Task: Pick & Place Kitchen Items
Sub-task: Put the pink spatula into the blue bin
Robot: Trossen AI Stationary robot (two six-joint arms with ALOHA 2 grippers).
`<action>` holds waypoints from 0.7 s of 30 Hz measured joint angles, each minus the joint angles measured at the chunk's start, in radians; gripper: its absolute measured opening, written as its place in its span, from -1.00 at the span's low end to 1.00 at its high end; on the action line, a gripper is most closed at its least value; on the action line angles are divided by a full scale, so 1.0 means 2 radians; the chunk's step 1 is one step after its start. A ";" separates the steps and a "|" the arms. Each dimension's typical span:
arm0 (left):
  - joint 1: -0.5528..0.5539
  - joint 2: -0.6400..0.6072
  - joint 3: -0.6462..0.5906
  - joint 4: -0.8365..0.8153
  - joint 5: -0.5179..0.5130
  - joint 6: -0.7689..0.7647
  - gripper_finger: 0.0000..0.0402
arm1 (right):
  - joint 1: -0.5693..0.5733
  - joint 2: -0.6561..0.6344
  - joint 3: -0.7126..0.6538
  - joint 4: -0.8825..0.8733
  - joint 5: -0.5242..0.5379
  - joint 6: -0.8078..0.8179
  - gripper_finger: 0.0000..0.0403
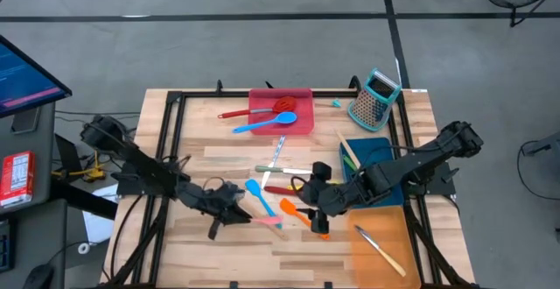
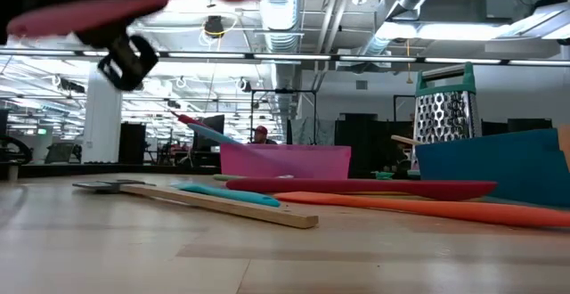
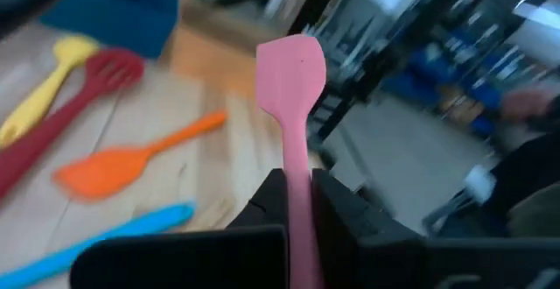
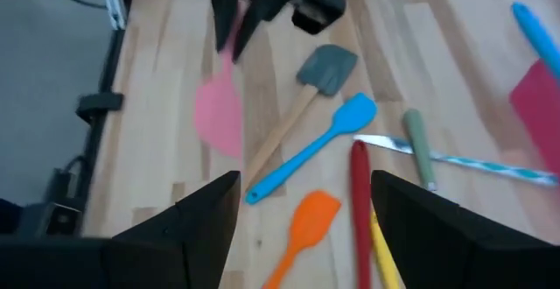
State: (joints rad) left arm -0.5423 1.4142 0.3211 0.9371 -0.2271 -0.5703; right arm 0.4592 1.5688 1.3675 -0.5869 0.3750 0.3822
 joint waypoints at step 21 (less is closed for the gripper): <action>0.070 -0.197 0.001 0.025 0.004 -0.007 -0.97 | -0.042 -0.003 0.000 0.204 0.033 -0.195 0.26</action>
State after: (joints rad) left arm -0.4013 1.0209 0.3222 0.9872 -0.2195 -0.5835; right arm 0.3751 1.5623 1.3674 -0.1789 0.4404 -0.0081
